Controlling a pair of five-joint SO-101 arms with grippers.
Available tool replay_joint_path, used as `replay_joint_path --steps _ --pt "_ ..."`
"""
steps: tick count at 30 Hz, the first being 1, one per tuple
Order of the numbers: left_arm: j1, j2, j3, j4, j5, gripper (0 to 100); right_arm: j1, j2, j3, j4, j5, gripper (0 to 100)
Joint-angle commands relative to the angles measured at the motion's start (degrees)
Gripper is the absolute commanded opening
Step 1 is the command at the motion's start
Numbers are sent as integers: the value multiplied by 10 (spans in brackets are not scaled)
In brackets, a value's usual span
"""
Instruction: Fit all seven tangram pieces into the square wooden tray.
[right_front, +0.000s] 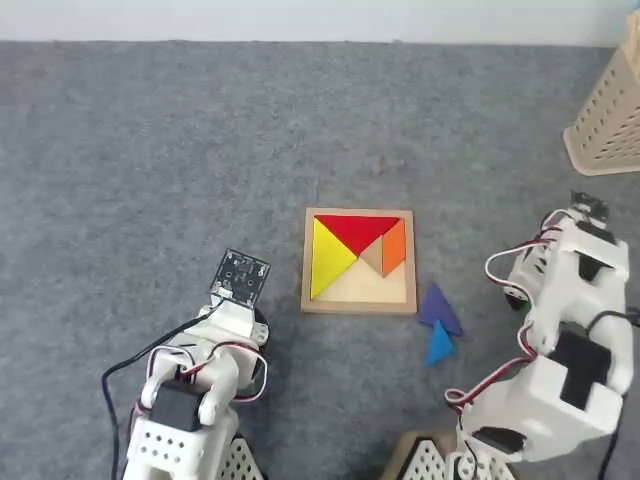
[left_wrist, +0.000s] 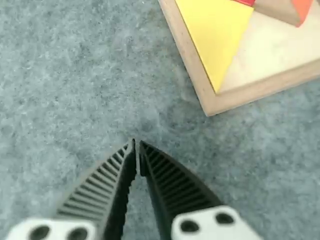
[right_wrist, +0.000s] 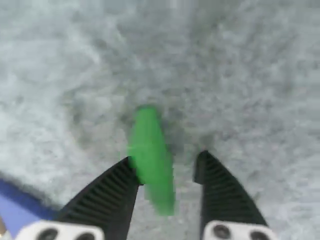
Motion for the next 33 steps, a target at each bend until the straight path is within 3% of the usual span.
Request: replay_joint_path --steps 1,10,23,28,33 --pt "2 -11 -11 4 4 12 -1 0 -43 5 2 73" --pt "2 -11 -11 4 4 12 -79 0 -120 73 98 6" --pt "2 -11 -11 4 4 12 -351 0 -210 153 111 6" --pt "2 -11 -11 4 4 12 -445 -3 -196 155 139 6" --pt "2 -11 -11 4 4 12 -484 -44 -142 90 142 6"
